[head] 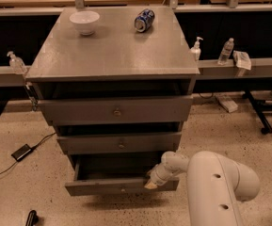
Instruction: Open bottom drawer
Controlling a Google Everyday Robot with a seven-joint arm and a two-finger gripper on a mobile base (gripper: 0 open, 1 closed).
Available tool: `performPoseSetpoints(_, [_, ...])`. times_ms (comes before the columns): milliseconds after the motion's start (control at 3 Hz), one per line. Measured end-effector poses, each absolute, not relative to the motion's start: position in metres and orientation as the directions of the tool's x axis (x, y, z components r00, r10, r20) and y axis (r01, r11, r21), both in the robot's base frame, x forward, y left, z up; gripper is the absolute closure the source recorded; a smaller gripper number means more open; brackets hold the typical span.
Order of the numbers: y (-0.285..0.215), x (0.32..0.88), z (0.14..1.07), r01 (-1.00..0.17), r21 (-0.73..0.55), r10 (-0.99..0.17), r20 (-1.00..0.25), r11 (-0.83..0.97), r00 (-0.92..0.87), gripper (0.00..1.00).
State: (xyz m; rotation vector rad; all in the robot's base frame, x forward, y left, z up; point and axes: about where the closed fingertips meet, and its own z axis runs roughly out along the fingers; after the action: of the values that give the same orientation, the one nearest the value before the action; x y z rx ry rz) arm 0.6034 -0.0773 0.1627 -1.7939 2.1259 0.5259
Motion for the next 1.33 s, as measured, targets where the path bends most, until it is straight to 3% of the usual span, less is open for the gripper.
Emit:
performPoseSetpoints(667, [-0.0768, 0.6026, 0.1620, -0.986, 0.080, -0.872, -0.459, 0.148, -0.168, 0.52])
performPoseSetpoints(1000, [-0.0761, 0.6017, 0.1611, -0.986, 0.082, -0.872, -0.459, 0.147, -0.168, 0.20])
performPoseSetpoints(1333, [-0.0755, 0.6001, 0.1595, -0.986, 0.084, -0.872, -0.459, 0.147, -0.169, 0.00])
